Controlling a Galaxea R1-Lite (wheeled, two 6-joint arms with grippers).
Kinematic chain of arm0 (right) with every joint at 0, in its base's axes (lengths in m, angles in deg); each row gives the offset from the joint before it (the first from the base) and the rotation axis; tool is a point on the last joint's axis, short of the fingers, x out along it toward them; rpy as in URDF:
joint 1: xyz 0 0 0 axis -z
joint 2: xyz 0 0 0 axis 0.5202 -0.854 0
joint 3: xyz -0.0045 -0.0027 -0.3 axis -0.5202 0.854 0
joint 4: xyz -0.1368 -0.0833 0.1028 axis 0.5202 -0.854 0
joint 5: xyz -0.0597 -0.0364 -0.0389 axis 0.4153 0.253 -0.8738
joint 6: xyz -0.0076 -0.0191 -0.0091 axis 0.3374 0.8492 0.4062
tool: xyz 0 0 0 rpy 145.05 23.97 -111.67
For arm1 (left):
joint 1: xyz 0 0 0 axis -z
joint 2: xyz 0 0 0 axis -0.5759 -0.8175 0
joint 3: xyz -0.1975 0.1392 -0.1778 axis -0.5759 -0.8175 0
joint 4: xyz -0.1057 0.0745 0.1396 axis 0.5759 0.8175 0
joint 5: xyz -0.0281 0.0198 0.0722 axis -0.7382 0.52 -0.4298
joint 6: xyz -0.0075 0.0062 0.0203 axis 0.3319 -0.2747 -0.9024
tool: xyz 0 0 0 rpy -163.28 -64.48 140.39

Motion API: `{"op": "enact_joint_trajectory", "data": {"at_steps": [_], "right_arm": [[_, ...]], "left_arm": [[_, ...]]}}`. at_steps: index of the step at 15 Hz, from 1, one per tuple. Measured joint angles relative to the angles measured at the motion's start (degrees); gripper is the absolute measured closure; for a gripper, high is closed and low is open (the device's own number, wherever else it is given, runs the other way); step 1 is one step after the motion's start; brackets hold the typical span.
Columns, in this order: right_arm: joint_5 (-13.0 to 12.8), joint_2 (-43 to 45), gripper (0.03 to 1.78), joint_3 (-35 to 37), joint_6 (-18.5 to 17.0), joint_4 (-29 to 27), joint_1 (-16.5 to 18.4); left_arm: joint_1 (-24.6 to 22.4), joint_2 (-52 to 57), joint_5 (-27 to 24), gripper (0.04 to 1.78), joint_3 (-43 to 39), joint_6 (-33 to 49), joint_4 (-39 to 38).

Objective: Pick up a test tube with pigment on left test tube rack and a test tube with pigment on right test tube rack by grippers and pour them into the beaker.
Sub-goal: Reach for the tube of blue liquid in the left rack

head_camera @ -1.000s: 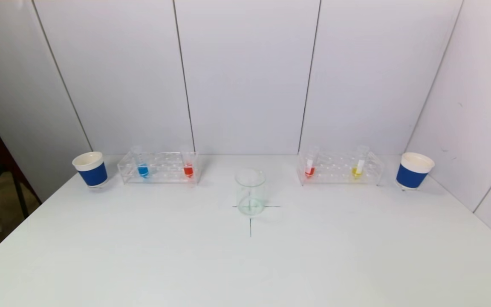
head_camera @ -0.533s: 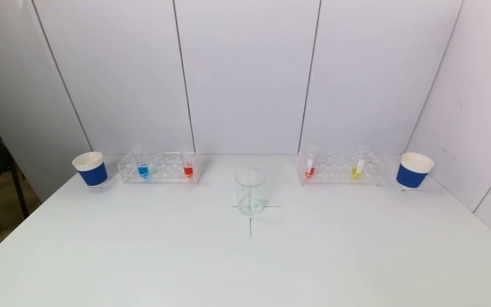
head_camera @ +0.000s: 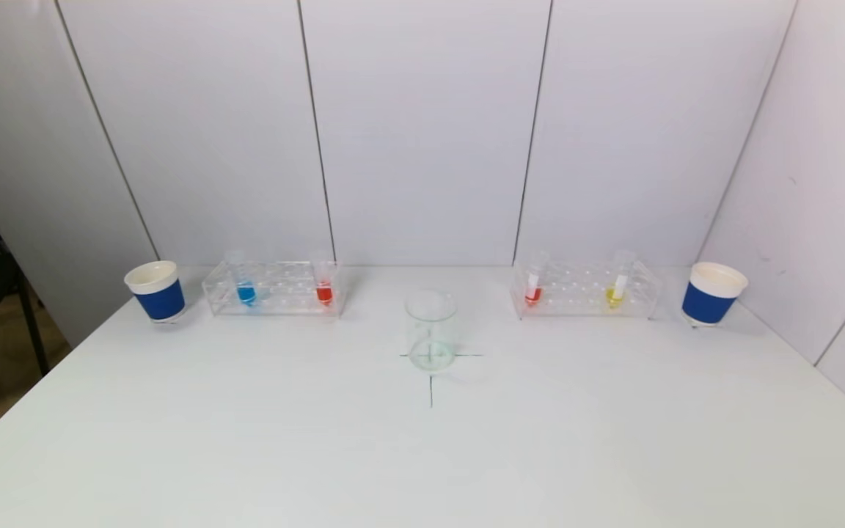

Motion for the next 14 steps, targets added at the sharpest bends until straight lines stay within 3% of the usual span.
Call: {"op": "enact_joint_trajectory", "data": {"at_steps": [7,14], "right_arm": [[0.0,0.0,0.04,0.0,0.0,0.0,0.0],[0.0,0.0,0.04,0.0,0.0,0.0,0.0]], "left_arm": [[0.0,-3.3,-1.0,0.06,17.2,0.1,7.1],[0.0,-21.9,-0.6,0.06,32.9,-0.1,5.4]]}}
